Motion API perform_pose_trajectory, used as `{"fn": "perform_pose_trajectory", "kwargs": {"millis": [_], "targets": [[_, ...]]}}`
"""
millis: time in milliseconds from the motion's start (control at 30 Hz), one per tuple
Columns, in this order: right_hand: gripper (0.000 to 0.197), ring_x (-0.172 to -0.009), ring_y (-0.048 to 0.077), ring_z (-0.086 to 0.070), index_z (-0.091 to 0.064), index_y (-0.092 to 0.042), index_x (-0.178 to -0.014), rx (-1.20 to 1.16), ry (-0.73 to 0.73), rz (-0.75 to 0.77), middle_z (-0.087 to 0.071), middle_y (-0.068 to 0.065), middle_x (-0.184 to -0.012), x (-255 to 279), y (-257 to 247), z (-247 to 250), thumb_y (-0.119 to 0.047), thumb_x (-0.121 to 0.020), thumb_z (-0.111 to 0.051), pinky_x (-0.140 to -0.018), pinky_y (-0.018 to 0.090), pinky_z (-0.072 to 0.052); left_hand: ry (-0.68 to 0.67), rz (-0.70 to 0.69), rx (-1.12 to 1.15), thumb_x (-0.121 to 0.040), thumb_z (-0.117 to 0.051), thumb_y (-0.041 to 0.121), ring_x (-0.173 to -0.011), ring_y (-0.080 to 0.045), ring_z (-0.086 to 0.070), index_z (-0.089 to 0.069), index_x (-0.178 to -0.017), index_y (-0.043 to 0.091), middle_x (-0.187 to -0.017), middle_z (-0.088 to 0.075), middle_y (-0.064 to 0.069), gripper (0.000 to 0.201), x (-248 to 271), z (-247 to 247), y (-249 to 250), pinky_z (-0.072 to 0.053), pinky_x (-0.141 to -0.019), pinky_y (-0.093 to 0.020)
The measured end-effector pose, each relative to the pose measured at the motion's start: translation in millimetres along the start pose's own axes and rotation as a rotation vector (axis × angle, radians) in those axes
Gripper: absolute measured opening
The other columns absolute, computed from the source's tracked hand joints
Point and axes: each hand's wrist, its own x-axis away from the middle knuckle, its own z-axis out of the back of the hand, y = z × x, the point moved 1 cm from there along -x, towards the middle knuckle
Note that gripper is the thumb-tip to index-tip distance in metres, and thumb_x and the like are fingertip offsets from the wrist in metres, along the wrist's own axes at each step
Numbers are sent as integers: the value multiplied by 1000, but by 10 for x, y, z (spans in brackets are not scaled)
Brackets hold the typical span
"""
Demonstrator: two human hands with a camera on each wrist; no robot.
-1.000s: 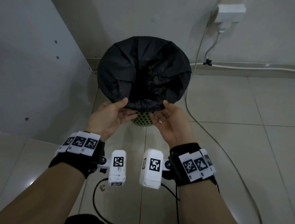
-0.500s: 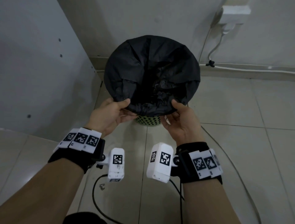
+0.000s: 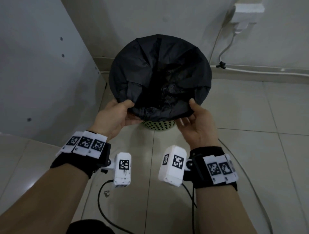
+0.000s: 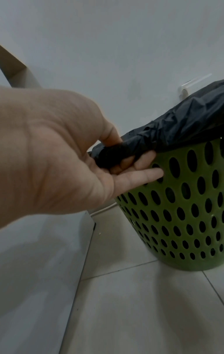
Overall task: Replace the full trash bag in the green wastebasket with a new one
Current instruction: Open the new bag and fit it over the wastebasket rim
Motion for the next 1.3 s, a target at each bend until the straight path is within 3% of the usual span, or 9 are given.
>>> {"fn": "perform_pose_trajectory", "kwargs": {"millis": [167,400,600,667,767,967,1067,1200,1300], "targets": [[20,-86,21,-69,-66,-9,-110,15,-12,-1,-77,5,-78,-56,-71,59,-18,-93,-66,-96,38,-52,-25,-7,-20,-97,-52,8,-55,-23,-61,-54,-115,7,-91,-64,-21,18,22,-20,26,-62,-65,-44],[22,-104,26,-66,-68,-10,-107,19,26,93,-72,10,-112,-42,-29,163,-29,-97,-63,-93,42,-56,-59,-19,9,-99,-54,15,-52,-19,-65,-54,-124,4,-94,-67,-17,27,17,-92,29,-63,-70,-44],[27,-95,26,-63,-67,-1,-115,-42,-34,131,-69,13,-104,-112,117,329,5,-92,-53,-86,37,-59,-52,-3,-5,-99,-54,14,-54,-21,-64,-54,-125,1,-96,-66,-20,30,10,-83,46,-61,-61,-38],[23,-86,23,-62,-70,-6,-103,59,-78,160,-69,9,-94,-139,185,395,6,-92,-54,-79,35,-59,-60,-4,-4,-99,-54,14,-52,-19,-65,-54,-125,0,-95,-67,-18,30,19,-110,41,-62,-64,-40],[25,-72,17,-57,-66,-12,-85,157,-121,191,-63,4,-75,-124,274,430,8,-92,-52,-91,42,-55,-69,-4,4,-99,-54,14,-51,-19,-66,-54,-125,1,-92,-67,-16,29,24,-134,54,-63,-67,-43],[26,-86,28,-64,-55,-10,-79,75,-158,307,-63,14,-83,-64,313,427,13,-90,-49,-94,51,-56,-19,-47,-17,-99,-55,16,-54,-22,-67,-53,-126,3,-93,-68,-18,31,26,-210,29,-63,-67,-43],[26,-85,27,-65,-59,-11,-85,-30,-213,207,-68,11,-82,-61,363,455,12,-88,-48,-92,47,-56,8,-58,-3,-98,-56,16,-61,-29,-68,-53,-124,2,-95,-69,-21,29,15,-230,24,-61,-74,-50],[27,-84,20,-71,-61,-12,-102,-205,-279,75,-72,6,-90,-39,373,467,-2,-77,-56,-108,52,-44,6,-73,2,-98,-57,16,-58,-28,-67,-55,-115,2,-89,-70,-19,23,35,-298,-1,-62,-70,-48],[20,-91,23,-72,-64,-11,-106,-172,-286,73,-72,7,-92,14,320,490,-7,-89,-54,-107,55,-45,-5,-74,-11,-98,-57,16,-54,-25,-68,-54,-122,-2,-91,-70,-19,30,28,-318,-8,-63,-67,-45]]}}
